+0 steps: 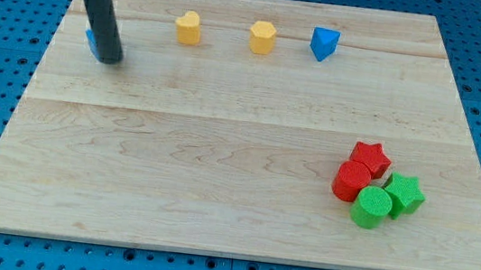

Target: Keep the blue cube at the left side of the yellow heart

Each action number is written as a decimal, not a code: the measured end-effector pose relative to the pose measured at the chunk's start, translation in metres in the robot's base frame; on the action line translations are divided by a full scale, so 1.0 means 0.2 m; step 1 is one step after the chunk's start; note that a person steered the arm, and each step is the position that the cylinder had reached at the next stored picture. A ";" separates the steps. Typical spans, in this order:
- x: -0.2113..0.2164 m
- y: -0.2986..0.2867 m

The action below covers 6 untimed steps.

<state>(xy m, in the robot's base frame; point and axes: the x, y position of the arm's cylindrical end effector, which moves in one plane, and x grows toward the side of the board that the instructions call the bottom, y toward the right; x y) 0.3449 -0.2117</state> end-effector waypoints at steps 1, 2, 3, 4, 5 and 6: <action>0.15 0.11; 0.12 -0.06; 0.02 -0.22; -0.04 -0.27; -0.12 -0.11; -0.25 -0.02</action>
